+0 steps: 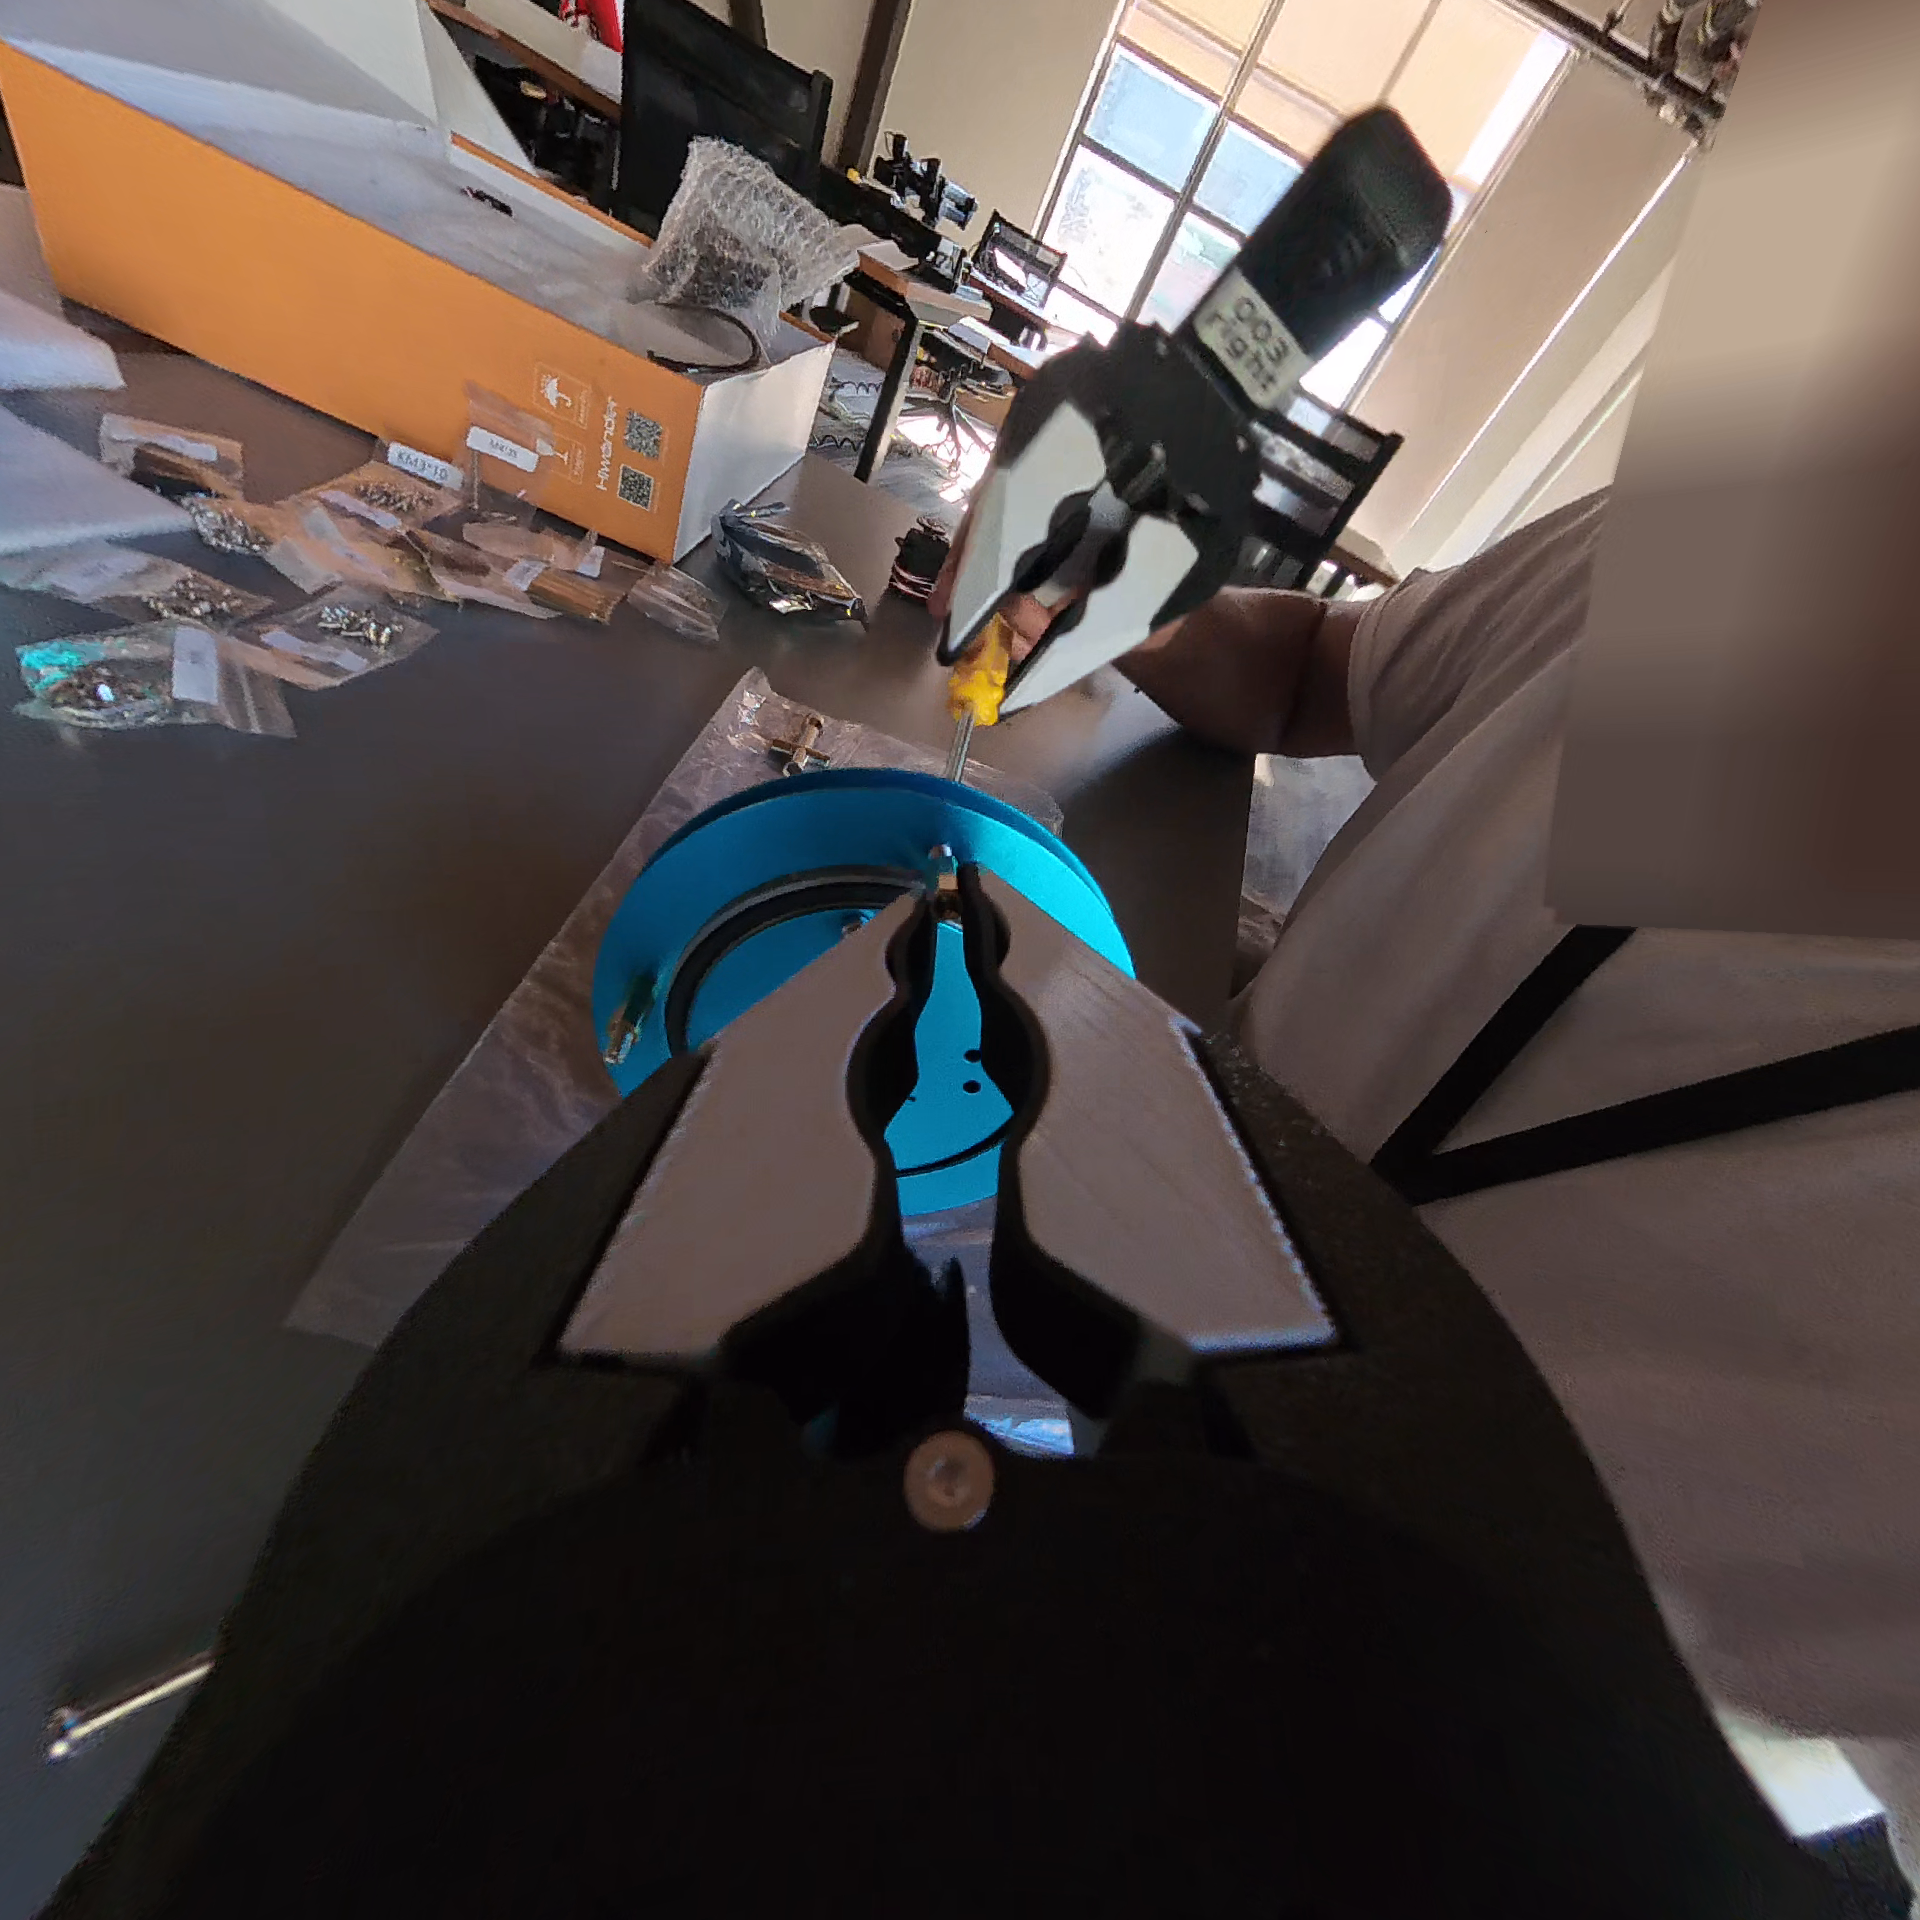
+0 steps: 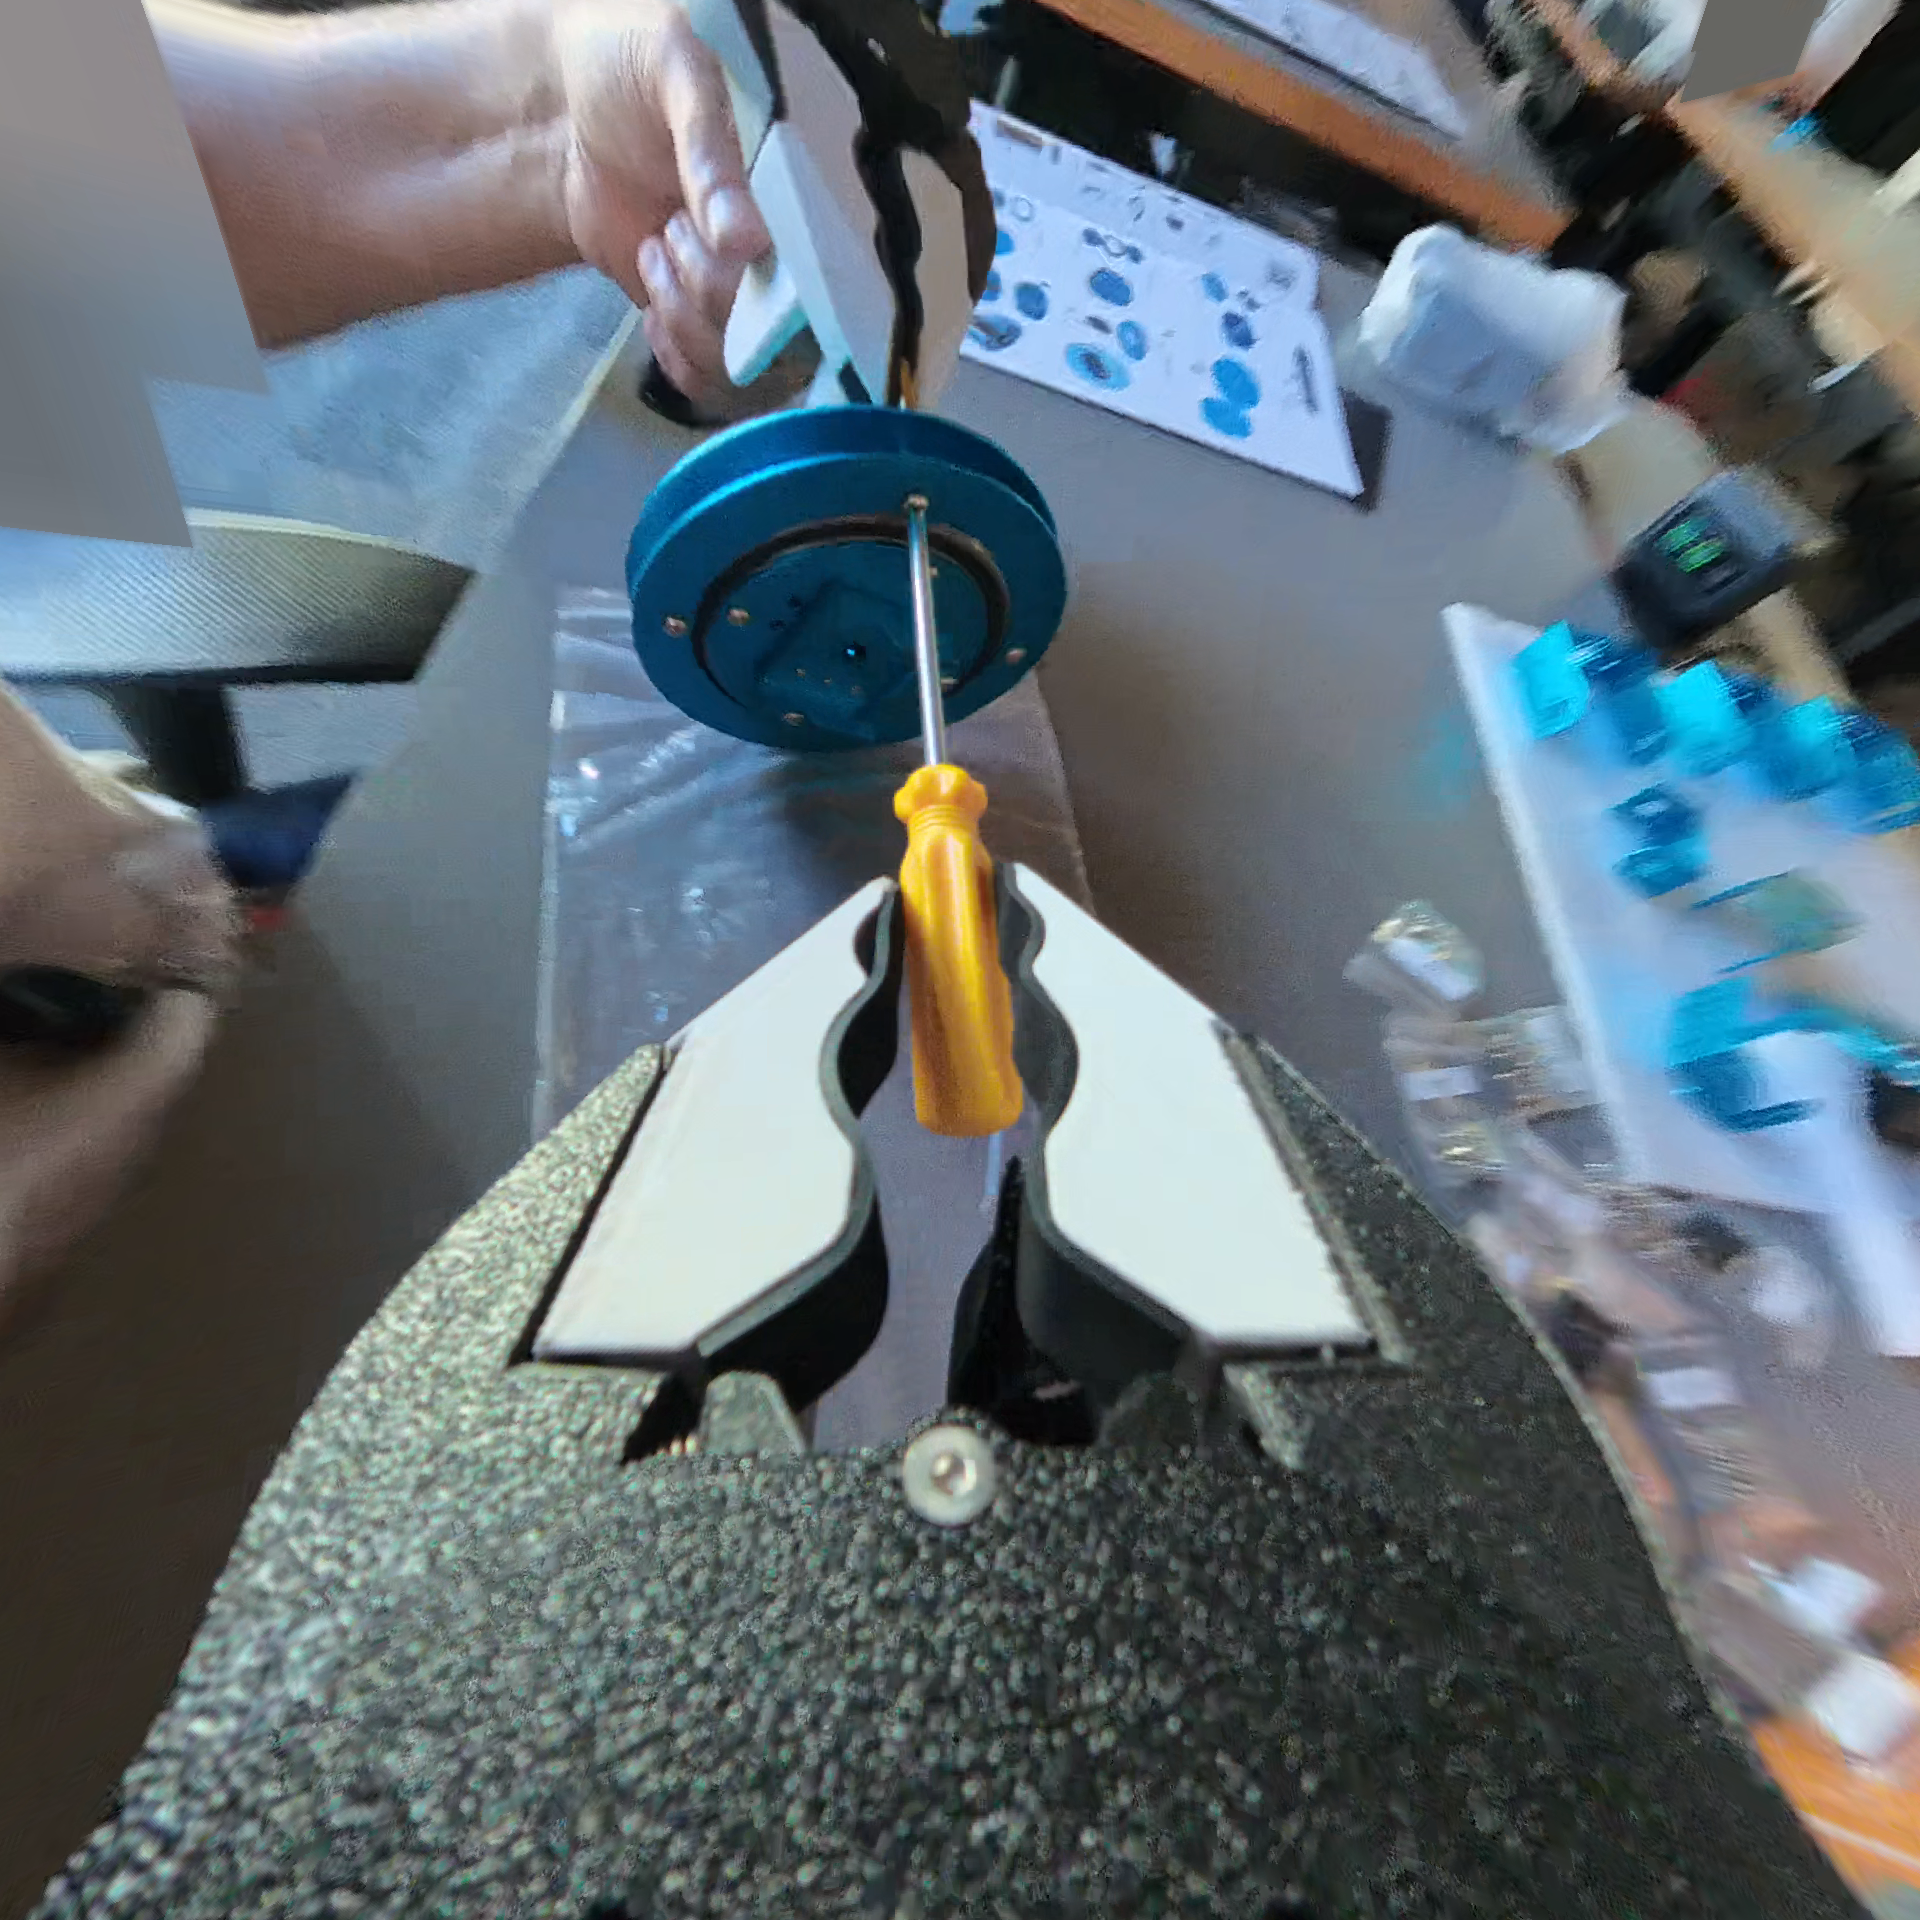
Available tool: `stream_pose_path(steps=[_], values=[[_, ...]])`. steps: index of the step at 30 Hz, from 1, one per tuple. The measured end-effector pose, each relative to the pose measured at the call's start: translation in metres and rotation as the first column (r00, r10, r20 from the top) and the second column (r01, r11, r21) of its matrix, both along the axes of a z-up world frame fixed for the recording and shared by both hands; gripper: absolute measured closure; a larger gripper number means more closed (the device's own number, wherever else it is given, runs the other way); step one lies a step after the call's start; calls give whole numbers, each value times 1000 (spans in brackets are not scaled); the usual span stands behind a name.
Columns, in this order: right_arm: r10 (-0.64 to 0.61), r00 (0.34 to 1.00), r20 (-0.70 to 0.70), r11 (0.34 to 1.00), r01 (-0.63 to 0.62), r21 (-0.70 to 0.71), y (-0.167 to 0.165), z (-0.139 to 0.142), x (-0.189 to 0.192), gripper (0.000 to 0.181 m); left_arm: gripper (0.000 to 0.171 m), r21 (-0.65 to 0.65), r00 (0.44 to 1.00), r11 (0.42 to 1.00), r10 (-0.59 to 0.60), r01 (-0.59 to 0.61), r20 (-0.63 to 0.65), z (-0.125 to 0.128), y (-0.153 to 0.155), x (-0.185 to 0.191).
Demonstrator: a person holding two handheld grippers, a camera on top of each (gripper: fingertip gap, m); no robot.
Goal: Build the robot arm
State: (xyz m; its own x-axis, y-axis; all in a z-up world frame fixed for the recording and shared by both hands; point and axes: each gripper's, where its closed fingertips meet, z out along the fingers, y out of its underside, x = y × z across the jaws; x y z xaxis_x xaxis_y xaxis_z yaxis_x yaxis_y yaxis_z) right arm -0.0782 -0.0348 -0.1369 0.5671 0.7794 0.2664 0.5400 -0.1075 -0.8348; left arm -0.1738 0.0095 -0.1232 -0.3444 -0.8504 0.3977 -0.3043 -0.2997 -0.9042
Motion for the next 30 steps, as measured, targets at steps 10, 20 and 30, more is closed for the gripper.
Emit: stream_pose_path(steps=[10,20,30], values=[[-54,873,-485,714,-305,-630,-12,-18,-8,165,171,248,992,965,-110,92,60,-3,-8,-1],[-84,841,-535,526,-418,-741,-9,-37,-19,166,171,387,986,912,-161,134,38,-18,-16,9],[-157,928,-337,712,-131,-690,19,-58,25,165,171,374,997,926,63,-43,-40,-34,15,20]])
